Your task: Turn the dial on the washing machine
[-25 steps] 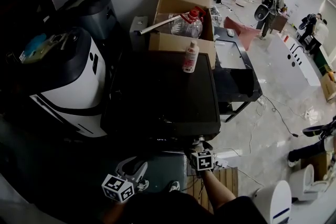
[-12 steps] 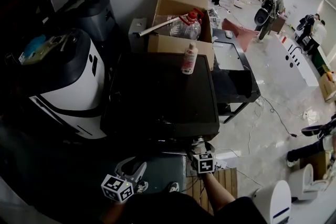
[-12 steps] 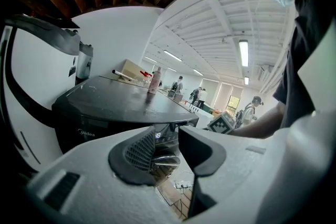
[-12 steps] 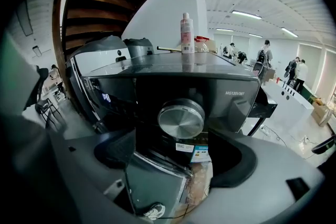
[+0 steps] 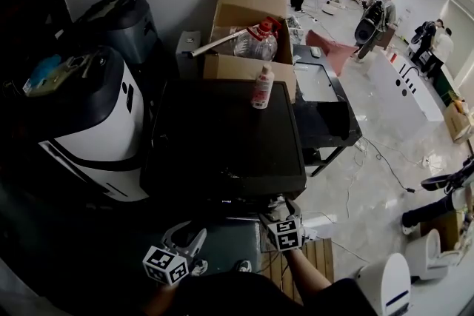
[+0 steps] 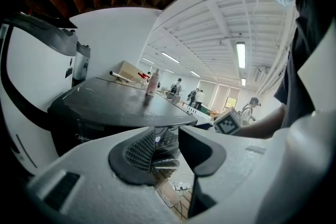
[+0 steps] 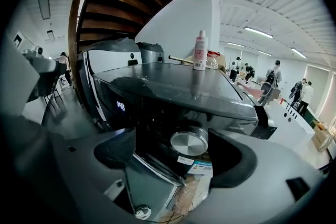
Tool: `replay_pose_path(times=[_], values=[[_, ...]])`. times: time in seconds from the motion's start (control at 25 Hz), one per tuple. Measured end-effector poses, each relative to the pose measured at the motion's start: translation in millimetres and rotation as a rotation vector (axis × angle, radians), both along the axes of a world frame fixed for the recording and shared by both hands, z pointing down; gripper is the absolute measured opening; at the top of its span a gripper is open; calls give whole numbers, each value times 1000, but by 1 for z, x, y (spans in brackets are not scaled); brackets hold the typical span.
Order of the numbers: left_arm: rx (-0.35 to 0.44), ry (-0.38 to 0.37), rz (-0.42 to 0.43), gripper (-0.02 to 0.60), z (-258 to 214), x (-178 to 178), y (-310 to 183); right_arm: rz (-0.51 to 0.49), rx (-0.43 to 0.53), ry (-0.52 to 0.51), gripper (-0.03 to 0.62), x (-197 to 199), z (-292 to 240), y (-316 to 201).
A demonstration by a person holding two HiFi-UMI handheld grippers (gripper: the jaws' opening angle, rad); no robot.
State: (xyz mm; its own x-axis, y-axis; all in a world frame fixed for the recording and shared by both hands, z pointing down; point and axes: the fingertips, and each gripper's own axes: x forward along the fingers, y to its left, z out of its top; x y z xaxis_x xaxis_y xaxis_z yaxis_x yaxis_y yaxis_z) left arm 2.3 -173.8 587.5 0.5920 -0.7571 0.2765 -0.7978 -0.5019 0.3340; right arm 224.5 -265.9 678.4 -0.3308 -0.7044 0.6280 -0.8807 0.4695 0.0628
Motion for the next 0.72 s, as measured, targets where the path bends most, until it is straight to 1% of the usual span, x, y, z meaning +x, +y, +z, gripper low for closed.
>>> replay_pose_path(times=[0.16,0.4,0.48,0.6,0.72], values=[[3,3,-8,130,0,-4,0,-25,-19,26,413,-6,5,-1],[0,2,-35,130,0,-14,3,-18,-25,53,412,-4,10,-3],[-4,3,-39,130,2,-15,4,-4,-41,50,408,-1,15,-4],[-8,6,-37,130,2,-14,7,22,-78,26,422,4,24,-5],[-7,6,-37,130,3,-12,8,27,-84,16,422,6,24,-6]])
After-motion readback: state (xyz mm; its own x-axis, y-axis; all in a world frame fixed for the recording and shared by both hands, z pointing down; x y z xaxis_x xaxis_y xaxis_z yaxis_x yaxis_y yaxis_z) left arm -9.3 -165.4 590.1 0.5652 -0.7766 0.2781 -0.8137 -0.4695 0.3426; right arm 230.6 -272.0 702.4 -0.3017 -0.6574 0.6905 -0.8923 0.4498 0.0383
